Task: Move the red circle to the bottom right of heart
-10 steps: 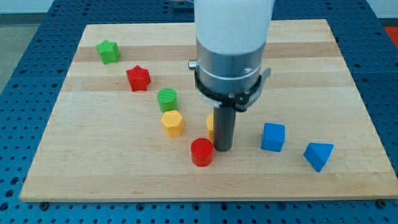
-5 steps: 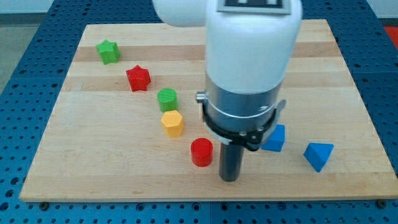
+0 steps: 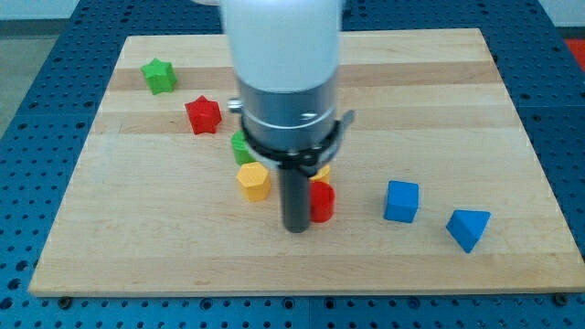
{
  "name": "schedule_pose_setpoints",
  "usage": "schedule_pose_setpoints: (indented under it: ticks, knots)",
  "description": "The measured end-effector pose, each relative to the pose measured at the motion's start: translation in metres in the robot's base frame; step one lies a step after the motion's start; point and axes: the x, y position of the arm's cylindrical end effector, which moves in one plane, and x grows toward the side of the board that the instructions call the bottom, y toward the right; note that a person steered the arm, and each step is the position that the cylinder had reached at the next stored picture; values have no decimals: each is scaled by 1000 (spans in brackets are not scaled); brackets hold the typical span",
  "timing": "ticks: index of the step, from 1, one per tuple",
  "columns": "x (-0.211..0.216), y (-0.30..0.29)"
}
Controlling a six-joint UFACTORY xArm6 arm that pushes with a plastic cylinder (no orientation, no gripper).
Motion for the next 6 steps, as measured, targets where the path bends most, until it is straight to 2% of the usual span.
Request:
schedule_pose_setpoints:
  ticks: [2,3,6]
  knots:
    - [0,46]
    - [2,47]
    - [29,-3]
